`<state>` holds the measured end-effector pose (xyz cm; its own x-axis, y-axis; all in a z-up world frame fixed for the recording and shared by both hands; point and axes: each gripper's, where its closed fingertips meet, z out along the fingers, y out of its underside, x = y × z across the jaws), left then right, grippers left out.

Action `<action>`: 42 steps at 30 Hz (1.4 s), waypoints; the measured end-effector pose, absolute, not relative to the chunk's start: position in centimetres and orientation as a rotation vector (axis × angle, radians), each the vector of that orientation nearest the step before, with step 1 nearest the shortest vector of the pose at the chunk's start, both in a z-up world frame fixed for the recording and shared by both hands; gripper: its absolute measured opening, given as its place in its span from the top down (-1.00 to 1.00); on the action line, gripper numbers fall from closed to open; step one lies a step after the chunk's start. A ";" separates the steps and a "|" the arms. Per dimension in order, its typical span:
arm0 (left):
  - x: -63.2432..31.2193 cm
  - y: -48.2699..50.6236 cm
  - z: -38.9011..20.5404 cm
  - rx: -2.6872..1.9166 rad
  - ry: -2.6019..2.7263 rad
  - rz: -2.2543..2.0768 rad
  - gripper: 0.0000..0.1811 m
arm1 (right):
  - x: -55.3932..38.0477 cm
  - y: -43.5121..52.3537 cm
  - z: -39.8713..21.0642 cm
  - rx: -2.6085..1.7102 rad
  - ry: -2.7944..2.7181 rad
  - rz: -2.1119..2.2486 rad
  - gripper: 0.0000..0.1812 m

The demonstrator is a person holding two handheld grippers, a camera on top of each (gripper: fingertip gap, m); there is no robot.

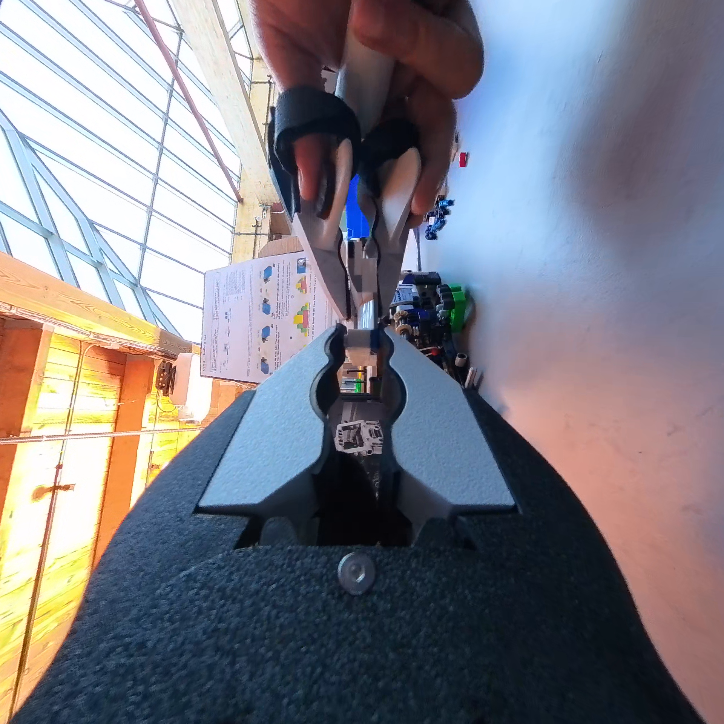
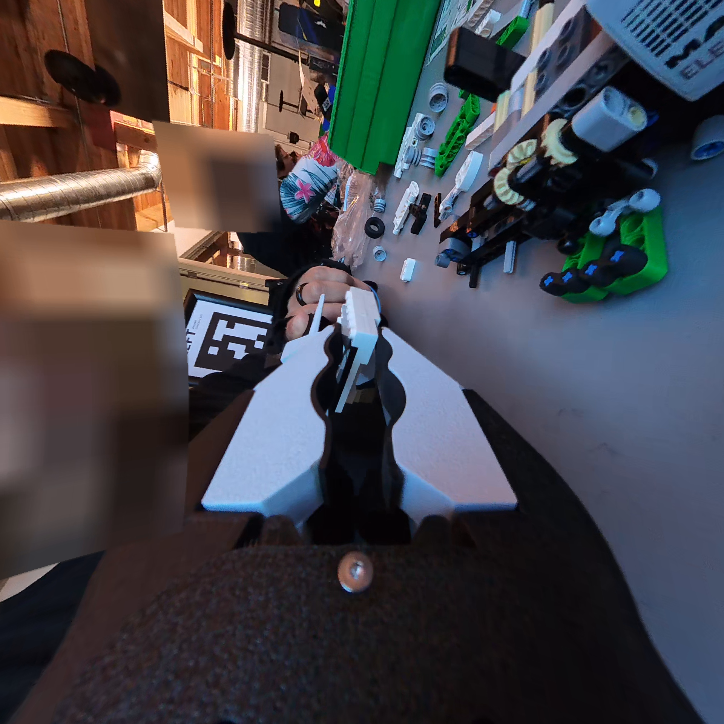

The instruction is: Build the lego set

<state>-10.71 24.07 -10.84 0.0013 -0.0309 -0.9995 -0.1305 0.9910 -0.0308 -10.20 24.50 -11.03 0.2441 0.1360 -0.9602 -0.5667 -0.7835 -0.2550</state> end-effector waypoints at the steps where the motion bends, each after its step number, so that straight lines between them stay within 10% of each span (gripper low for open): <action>1: -10.7 24.1 -10.9 -0.125 1.569 0.079 0.86 | -10.2 24.5 -11.1 -1.953 0.383 1.586 0.83; 19: -11.0 24.1 -9.8 -0.181 1.574 -0.059 0.85 | -7.5 24.7 -8.2 -1.874 0.087 1.236 0.57; 25: -11.7 23.2 -9.2 -0.312 1.698 -0.487 0.85 | -8.3 21.9 -7.5 -1.840 -0.795 0.362 0.34; 42: -12.4 21.2 -10.5 -0.396 1.861 -0.816 0.85 | -11.2 21.7 -11.3 -1.670 -1.473 -0.504 0.83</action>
<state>-12.40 21.23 -10.53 -0.4247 -0.6003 -0.6777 0.0915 0.7163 -0.6918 -11.17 21.71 -11.33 0.2313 0.6130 0.7555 0.9474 0.0348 -0.3182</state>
